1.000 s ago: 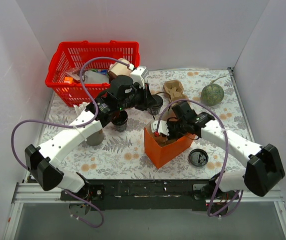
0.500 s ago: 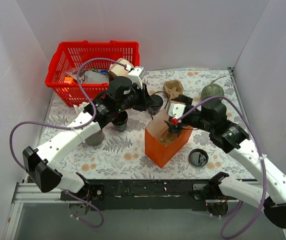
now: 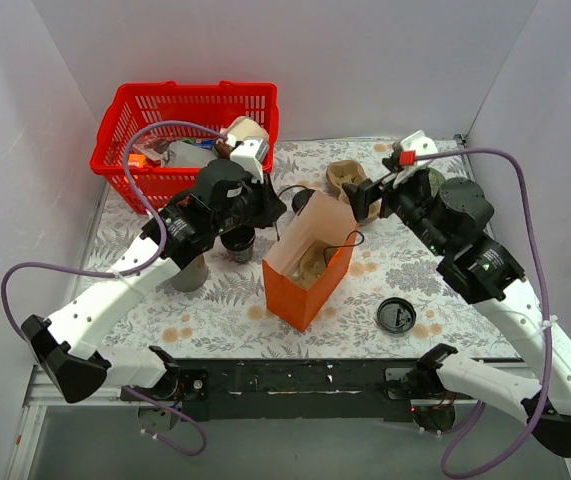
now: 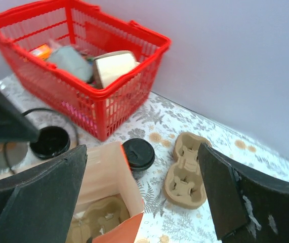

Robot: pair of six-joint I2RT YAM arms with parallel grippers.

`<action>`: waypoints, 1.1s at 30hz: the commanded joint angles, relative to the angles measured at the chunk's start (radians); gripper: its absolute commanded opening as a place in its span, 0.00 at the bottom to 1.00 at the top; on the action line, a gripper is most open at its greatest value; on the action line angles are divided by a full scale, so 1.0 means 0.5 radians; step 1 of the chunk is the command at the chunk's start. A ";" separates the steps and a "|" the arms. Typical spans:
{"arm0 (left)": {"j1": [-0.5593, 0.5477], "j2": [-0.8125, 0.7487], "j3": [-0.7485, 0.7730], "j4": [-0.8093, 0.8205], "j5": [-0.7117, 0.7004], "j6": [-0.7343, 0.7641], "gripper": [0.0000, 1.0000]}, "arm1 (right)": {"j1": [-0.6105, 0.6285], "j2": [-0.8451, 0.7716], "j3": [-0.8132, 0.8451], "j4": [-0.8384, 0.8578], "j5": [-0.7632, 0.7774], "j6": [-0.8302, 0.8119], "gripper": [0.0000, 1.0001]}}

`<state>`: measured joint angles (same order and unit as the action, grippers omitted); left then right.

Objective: Pack the takeout coffee

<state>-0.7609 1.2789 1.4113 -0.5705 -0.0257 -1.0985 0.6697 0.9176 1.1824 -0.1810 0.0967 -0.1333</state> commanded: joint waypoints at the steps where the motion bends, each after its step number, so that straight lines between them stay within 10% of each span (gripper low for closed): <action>1: 0.012 -0.119 -0.058 -0.154 -0.215 -0.082 0.00 | -0.005 0.146 0.206 -0.281 0.643 0.337 0.98; 21: 0.012 -0.404 -0.123 -0.372 -0.611 -0.313 0.09 | -0.753 0.527 -0.011 -0.356 -0.113 0.580 0.95; 26: 0.012 -0.401 -0.126 -0.368 -0.608 -0.310 0.36 | -0.787 0.564 -0.103 -0.295 -0.178 0.561 0.94; 30: 0.012 -0.395 -0.120 -0.396 -0.599 -0.307 0.97 | -0.806 0.601 -0.128 -0.307 -0.239 0.549 0.94; 33: 0.012 -0.413 -0.123 -0.405 -0.593 -0.300 0.98 | -0.812 0.619 -0.150 -0.295 -0.279 0.530 0.94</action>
<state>-0.7601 1.1030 1.3544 -0.7589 -0.3145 -1.2575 0.2733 1.2186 1.1194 -0.3840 0.0101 0.1356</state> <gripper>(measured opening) 0.973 0.942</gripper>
